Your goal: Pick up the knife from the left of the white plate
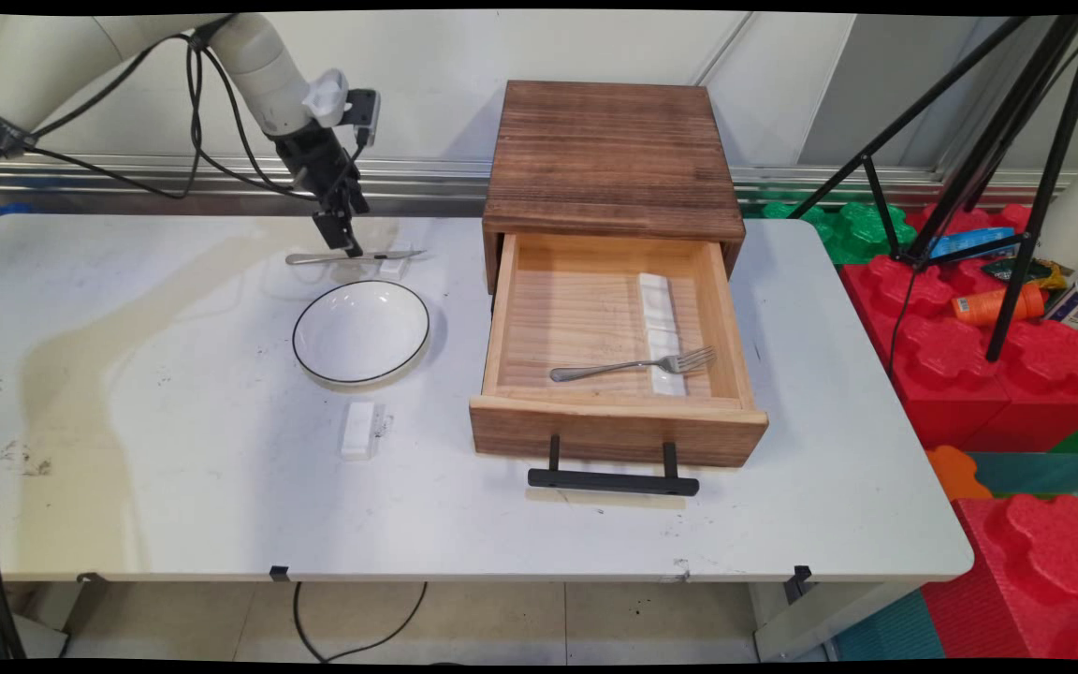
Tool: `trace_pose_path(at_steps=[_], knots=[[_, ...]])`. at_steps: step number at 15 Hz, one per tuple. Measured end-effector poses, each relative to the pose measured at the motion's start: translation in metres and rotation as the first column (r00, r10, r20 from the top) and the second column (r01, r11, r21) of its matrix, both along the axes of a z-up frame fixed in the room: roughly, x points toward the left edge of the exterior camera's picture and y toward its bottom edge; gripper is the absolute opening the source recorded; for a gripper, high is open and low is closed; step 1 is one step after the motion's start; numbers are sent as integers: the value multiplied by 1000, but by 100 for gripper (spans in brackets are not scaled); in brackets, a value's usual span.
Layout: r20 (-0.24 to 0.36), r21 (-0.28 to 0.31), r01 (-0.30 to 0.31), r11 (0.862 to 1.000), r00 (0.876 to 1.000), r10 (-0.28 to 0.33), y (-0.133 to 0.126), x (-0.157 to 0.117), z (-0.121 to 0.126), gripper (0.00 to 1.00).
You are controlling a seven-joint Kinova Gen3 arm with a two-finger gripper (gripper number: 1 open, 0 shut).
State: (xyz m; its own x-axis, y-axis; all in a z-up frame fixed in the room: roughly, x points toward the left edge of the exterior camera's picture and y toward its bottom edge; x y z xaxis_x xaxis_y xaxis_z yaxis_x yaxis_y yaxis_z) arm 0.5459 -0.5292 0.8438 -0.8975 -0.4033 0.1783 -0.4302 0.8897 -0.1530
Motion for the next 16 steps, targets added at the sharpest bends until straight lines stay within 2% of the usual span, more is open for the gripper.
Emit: trace_pose_path(at_steps=[10,11,16], knots=[[-9,47,30,998,1000,-29,-16,7,-27,100],[-11,51,32,998,999,-31,-17,8,-29,0],[-24,69,43,997,999,-41,-18,12,-37,0]])
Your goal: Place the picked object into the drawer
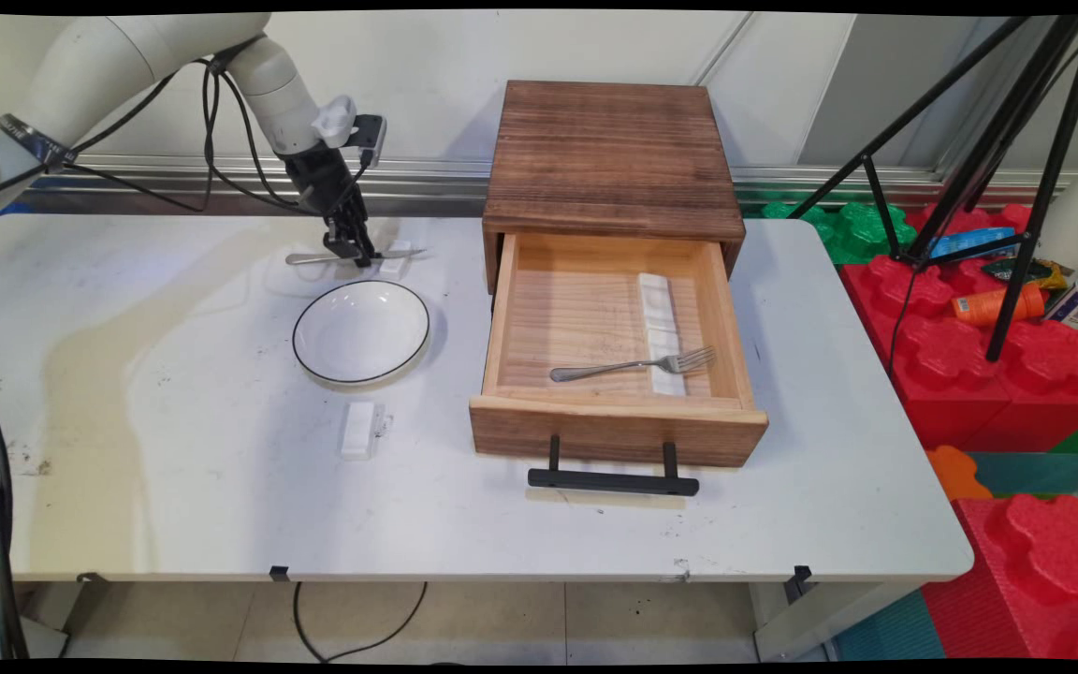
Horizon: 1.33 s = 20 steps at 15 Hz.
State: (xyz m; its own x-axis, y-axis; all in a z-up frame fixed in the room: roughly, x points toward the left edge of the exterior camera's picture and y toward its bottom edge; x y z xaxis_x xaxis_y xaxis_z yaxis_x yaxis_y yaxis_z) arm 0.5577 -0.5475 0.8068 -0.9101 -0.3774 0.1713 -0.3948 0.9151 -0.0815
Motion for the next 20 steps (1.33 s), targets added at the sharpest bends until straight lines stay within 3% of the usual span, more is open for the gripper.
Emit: trace_pose_path(at_steps=[6,11,18,20], knots=[[-13,17,2,1000,1000,-2,4,3,-6,0],[-19,-10,-34,999,999,34,9,5,5,0],[-37,-91,-96,991,995,93,27,4,56,0],[-53,-134,-121,983,992,115,34,-2,85,0]])
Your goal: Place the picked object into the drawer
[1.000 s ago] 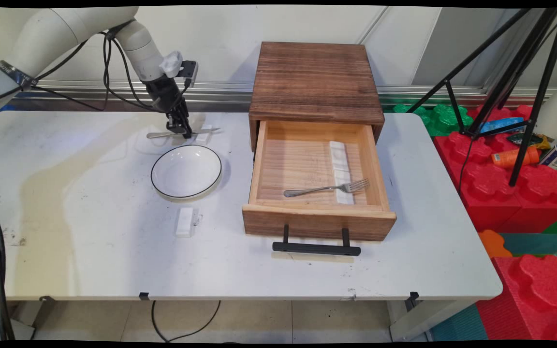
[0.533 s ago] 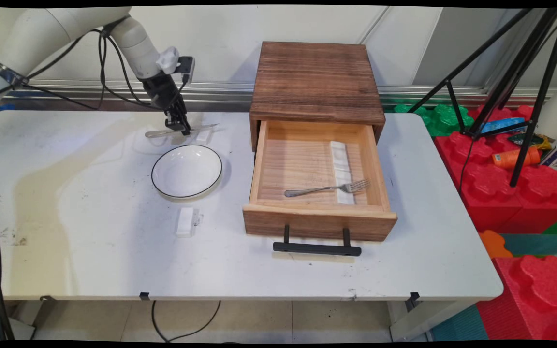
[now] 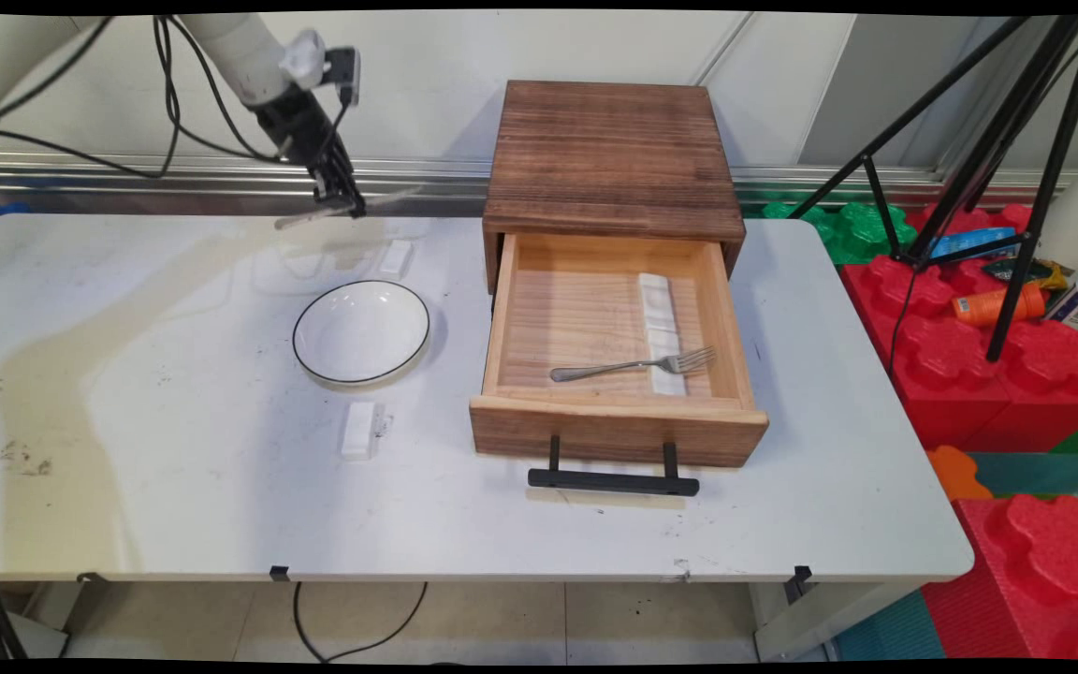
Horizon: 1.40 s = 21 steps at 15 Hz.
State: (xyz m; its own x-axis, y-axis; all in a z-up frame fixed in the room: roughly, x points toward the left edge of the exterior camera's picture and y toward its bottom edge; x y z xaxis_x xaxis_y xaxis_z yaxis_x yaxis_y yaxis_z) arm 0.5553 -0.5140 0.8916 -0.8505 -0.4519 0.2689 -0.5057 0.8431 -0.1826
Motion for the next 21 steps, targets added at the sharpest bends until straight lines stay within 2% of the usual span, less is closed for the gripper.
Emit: trace_pose_path(at_steps=[5,8,12,16,21], knots=[[-33,-76,-19,997,999,16,11,-26,53,0],[-65,-125,-13,992,998,5,21,-58,91,0],[-113,-166,2,986,993,-21,33,-101,123,0],[-162,-192,32,981,985,-64,48,-156,145,0],[-201,-203,39,978,976,-81,62,-229,154,0]])
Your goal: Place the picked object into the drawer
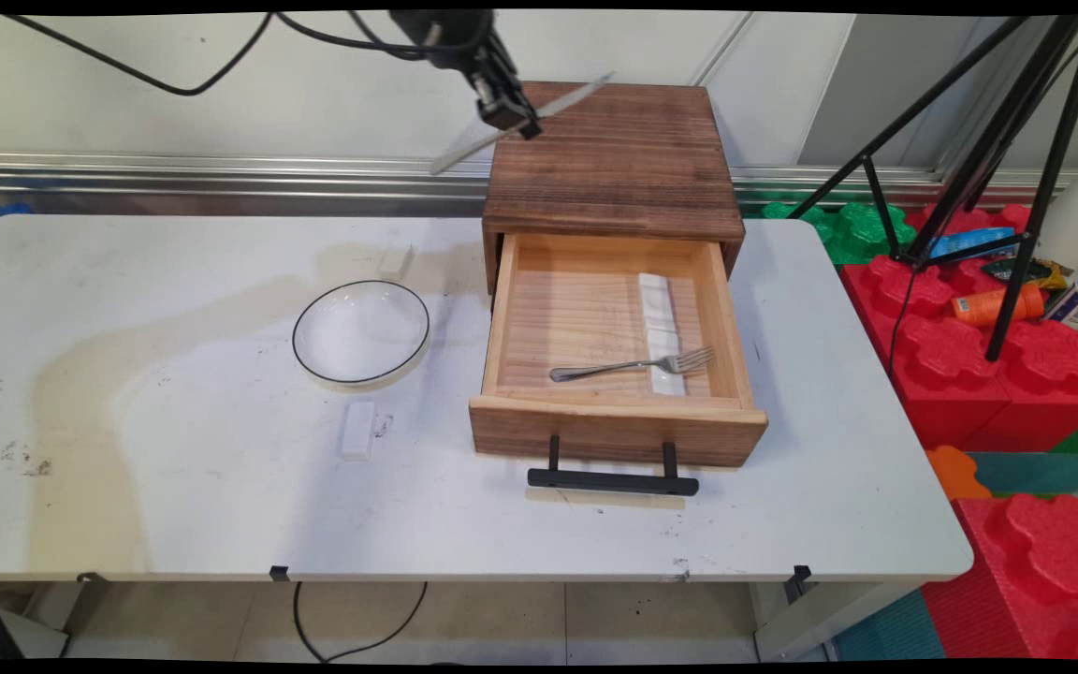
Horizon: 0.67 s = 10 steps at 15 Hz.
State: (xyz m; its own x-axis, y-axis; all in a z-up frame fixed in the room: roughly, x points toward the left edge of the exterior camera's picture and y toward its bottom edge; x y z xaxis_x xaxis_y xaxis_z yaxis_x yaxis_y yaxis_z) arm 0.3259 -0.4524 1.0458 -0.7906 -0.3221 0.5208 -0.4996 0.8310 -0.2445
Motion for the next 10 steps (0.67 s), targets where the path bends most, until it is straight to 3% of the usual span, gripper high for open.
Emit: trace_pose_path(at_steps=[6,10], knots=[[4,4,-44,999,999,44,7,-69,-18,0],[23,22,-68,997,997,67,10,-100,-39,0]])
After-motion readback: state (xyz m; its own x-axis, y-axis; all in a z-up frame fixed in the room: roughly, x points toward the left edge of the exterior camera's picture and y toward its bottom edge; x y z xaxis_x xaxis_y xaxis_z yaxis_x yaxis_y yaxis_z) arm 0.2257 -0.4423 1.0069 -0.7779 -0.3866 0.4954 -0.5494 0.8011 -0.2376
